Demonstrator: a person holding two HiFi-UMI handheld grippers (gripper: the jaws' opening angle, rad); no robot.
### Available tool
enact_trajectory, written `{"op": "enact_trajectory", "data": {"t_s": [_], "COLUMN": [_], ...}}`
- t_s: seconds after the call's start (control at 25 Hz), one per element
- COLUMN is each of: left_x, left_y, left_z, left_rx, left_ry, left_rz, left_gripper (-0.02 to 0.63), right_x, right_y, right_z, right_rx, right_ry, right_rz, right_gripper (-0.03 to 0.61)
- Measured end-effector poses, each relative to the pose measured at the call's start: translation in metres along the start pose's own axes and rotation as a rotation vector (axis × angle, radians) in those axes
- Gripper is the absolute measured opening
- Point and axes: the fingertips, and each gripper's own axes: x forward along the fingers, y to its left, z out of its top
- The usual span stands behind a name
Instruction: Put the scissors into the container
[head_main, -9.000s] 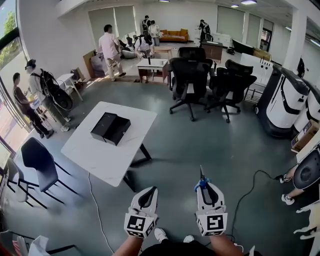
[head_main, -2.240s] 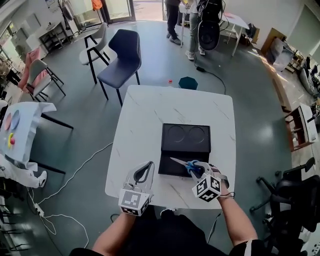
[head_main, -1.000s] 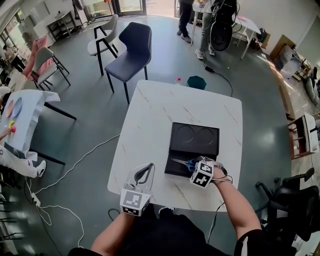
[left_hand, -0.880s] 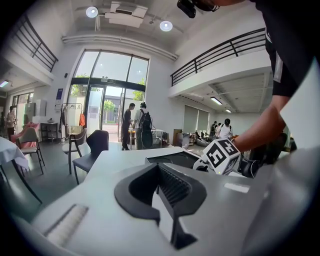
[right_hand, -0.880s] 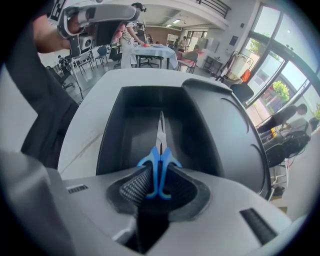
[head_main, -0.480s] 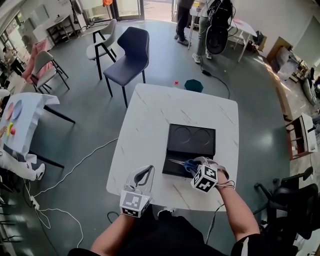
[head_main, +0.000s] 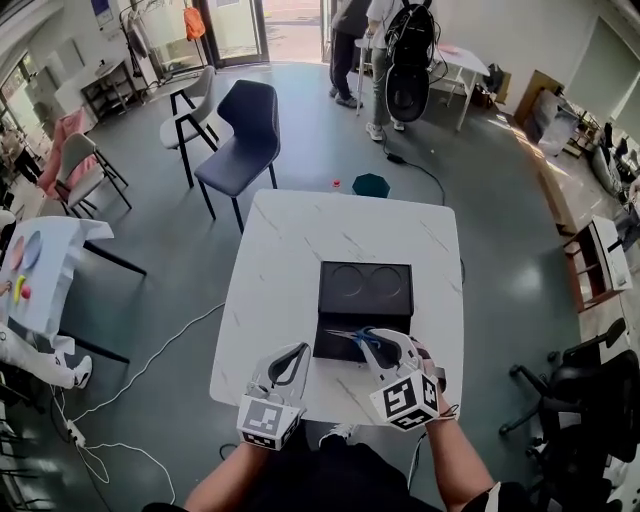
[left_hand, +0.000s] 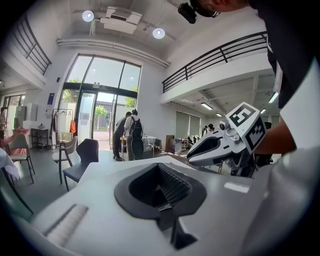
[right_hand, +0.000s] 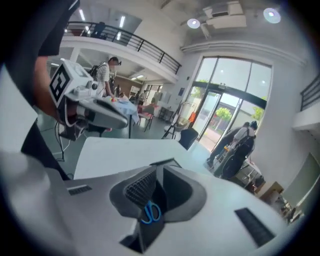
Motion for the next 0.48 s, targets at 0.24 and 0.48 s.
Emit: {"op": "enact_trajectory", "data": {"t_s": [0.24,0.48], "left_x": [0.001,0.005], "left_y": [-0.014,-0.021], "left_z": [0.038,0.044], "left_rx": [0.009,0.006], "left_ry": [-0.084,-0.087], "left_rz": [-0.011,-0.022], "left_gripper": [0.009,0.009], "right_x": [-0.043,-0.075], "right_y": [-0.028,-0.035], "right_z": [0.038,0.048], "right_rx": [0.254,0.437], "right_ry": [-0.273,-0.358], "right_rz": [-0.182,-0.289], "right_gripper": [0.009,0.009]}}
